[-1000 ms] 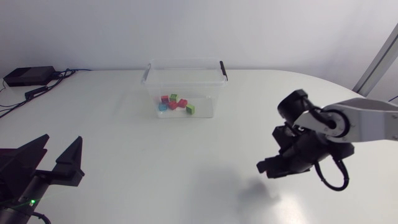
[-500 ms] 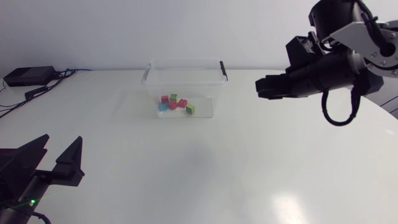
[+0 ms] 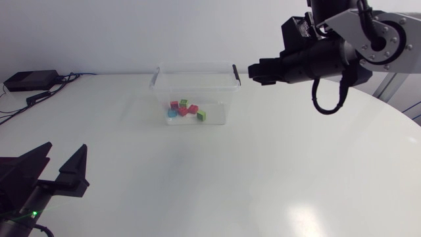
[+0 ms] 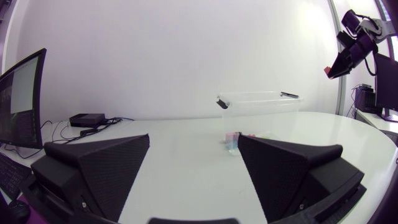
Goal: Place the duplo bricks in the container
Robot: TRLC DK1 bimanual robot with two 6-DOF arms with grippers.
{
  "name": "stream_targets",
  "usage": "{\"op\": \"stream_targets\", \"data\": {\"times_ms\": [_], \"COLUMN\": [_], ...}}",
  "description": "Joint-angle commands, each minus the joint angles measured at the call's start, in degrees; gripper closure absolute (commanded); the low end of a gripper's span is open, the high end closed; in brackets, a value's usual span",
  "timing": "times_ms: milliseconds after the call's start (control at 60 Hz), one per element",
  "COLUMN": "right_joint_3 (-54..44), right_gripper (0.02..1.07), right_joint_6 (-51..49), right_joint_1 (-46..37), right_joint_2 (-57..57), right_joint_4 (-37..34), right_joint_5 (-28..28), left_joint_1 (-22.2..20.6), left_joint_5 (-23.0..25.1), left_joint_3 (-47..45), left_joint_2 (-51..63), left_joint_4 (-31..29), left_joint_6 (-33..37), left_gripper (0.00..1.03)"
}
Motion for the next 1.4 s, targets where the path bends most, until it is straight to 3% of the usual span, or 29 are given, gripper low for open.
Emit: {"op": "stream_targets", "data": {"times_ms": [0,83,167,183,200,233,250,300,500,800,1033,1383], "right_joint_3": [2.3,5.4,16.5,19.6,22.6,27.5,28.8,29.3,14.3,-0.6,-13.3,-29.3], "right_gripper": [0.85,0.85,0.82,0.74,0.6,0.16,0.03,0.07,0.07,0.07,0.07,0.07], "right_joint_6": [-0.3,-0.2,-0.2,-0.1,0.0,0.1,0.1,0.2,-1.6,-2.5,-2.3,-6.3], "right_joint_1": [0.4,1.3,3.9,4.4,5.1,6.1,6.4,6.8,2.2,-1.9,-1.3,-3.6], "right_joint_2": [2.2,6.5,16.8,19.3,21.7,25.6,26.6,27.1,12.1,-7.6,-20.0,-33.5], "right_joint_4": [1.3,2.4,1.4,0.5,-0.5,-2.7,-3.5,-3.9,-0.2,-0.8,6.0,14.0], "right_joint_5": [-0.3,-1.1,-1.1,-1.0,-0.8,-0.1,0.3,0.7,0.6,3.6,10.1,12.0], "left_joint_1": [0.2,0.3,0.9,1.0,1.3,2.3,2.5,4.2,8.0,8.0,7.9,7.9], "left_joint_5": [0.4,0.4,0.4,0.4,0.4,0.4,0.4,0.4,0.4,0.3,0.4,0.4], "left_joint_3": [-1.0,-1.0,-1.0,-1.0,-1.0,-1.0,-1.0,-1.0,-1.0,-1.0,-1.0,-1.0], "left_joint_2": [-0.6,-0.6,-0.6,-0.6,-0.6,-0.5,-0.5,-0.5,-0.6,-0.6,-0.6,-0.6], "left_joint_4": [0.2,0.2,0.2,0.2,0.2,0.2,0.2,0.2,0.2,0.2,0.2,0.2], "left_joint_6": [0.3,0.3,0.3,0.3,0.3,0.3,0.3,0.3,0.3,0.3,0.3,0.3], "left_gripper": [0.04,0.04,0.04,0.04,0.04,0.04,0.04,0.04,0.04,0.04,0.04,0.04]}}
